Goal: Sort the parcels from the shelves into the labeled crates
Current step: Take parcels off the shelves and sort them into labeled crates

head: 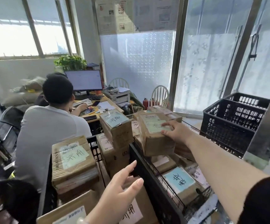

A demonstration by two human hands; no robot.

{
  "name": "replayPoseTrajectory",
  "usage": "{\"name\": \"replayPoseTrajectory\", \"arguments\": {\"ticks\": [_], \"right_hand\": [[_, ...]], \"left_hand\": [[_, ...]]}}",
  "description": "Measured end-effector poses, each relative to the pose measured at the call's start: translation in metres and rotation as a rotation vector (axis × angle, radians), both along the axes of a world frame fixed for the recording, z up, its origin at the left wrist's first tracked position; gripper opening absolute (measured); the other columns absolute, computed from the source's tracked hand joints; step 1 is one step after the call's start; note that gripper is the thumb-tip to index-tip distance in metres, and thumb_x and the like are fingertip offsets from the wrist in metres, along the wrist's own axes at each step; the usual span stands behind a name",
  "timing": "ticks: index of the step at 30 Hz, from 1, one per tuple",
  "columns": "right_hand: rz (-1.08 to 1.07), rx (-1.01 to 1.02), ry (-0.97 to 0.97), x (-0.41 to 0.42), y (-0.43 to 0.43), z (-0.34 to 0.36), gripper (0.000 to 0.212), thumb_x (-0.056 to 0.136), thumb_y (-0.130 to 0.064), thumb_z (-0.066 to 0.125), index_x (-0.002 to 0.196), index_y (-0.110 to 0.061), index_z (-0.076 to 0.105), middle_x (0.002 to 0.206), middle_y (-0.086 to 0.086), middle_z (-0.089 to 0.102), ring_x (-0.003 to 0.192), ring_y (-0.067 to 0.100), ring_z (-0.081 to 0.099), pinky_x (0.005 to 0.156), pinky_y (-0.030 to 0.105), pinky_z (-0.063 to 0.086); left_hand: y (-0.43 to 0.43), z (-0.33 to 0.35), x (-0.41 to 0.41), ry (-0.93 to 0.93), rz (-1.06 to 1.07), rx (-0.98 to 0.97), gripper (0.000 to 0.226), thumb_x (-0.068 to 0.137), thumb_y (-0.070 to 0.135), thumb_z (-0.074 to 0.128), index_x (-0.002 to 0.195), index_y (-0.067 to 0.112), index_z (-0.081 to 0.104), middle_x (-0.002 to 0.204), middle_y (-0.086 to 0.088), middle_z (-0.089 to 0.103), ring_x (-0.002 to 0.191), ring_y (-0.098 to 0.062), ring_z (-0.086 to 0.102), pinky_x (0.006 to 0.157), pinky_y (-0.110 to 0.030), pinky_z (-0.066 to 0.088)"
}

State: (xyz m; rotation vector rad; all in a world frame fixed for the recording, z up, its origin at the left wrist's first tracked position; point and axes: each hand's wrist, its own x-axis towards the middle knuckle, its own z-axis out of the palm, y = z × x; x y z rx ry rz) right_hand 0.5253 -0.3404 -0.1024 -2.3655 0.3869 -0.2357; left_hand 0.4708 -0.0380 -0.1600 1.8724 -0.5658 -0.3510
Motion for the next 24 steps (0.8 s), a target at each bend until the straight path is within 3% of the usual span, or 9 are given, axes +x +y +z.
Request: {"name": "replayPoseTrajectory", "arguments": {"ticks": [3,5,8,12,14,17,21,24], "right_hand": [[0.025,-0.132,0.070,0.014,-0.001,0.002,0.040,0.099,-0.033,0.052,0.139,-0.032,0.051,0.155,0.010,0.035,0.139,0.030,0.035,0.115,0.042,0.027],[0.048,-0.259,0.119,0.016,-0.001,0.005,0.042,0.102,-0.031,0.046,0.144,-0.031,0.046,0.160,0.007,0.024,0.146,0.030,0.023,0.119,0.045,0.018],[0.033,-0.305,0.086,0.003,0.001,0.010,0.046,0.101,-0.034,0.047,0.147,-0.031,0.041,0.162,0.002,0.021,0.147,0.027,0.021,0.120,0.046,0.018],[0.026,-0.295,-0.031,-0.048,0.011,0.008,0.057,0.098,-0.047,0.048,0.151,-0.038,0.030,0.160,-0.005,0.023,0.147,0.019,0.020,0.120,0.045,0.018],[0.036,-0.309,-0.072,-0.087,0.017,0.002,0.061,0.094,-0.056,0.047,0.151,-0.042,0.027,0.160,-0.009,0.024,0.146,0.014,0.021,0.119,0.048,0.021],[0.032,-0.319,-0.099,-0.153,0.024,-0.011,0.066,0.088,-0.067,0.044,0.148,-0.045,0.028,0.158,-0.015,0.024,0.144,0.005,0.018,0.119,0.039,0.020],[-0.103,-0.355,-0.076,-0.244,0.023,-0.032,0.060,0.079,-0.076,0.041,0.133,-0.070,0.016,0.148,-0.030,0.014,0.138,-0.009,0.009,0.116,0.025,0.009],[-0.204,-0.377,-0.051,-0.312,0.016,-0.045,0.061,0.079,-0.076,0.044,0.127,-0.077,0.007,0.149,-0.034,0.008,0.139,-0.011,0.005,0.114,0.021,0.007]], "left_hand": [[-0.001,-0.003,0.010,-0.022,-0.017,0.019,0.044,0.091,0.053,0.058,0.127,0.068,0.038,0.137,0.030,0.044,0.112,0.023,0.045,0.079,0.000,0.041],[-0.006,-0.003,0.014,-0.037,-0.035,0.031,0.044,0.091,0.055,0.057,0.128,0.069,0.037,0.136,0.031,0.044,0.112,0.026,0.041,0.078,0.003,0.039],[-0.015,0.000,0.016,-0.094,-0.066,0.069,0.044,0.089,0.060,0.054,0.125,0.074,0.032,0.138,0.034,0.039,0.118,0.023,0.037,0.088,-0.008,0.038],[-0.032,0.003,0.013,-0.178,-0.090,0.086,0.058,0.086,0.066,0.052,0.138,0.066,0.026,0.142,0.031,0.033,0.131,0.007,0.035,0.103,-0.023,0.037],[-0.045,0.006,0.005,-0.240,-0.125,0.114,0.061,0.086,0.067,0.052,0.140,0.065,0.024,0.136,0.035,0.029,0.130,0.007,0.030,0.107,-0.025,0.034],[-0.069,0.011,-0.014,-0.355,-0.191,0.142,0.063,0.088,0.064,0.054,0.143,0.061,0.023,0.141,0.034,0.030,0.127,0.008,0.030,0.102,-0.019,0.033],[-0.109,0.014,-0.053,-0.515,-0.260,0.199,0.069,0.087,0.065,0.054,0.146,0.057,0.020,0.154,0.025,0.025,0.142,-0.005,0.022,0.117,-0.034,0.029],[-0.144,0.012,-0.090,-0.596,-0.353,0.175,0.071,0.087,0.065,0.054,0.147,0.056,0.018,0.156,0.023,0.023,0.142,-0.003,0.020,0.111,-0.024,0.020]]}}
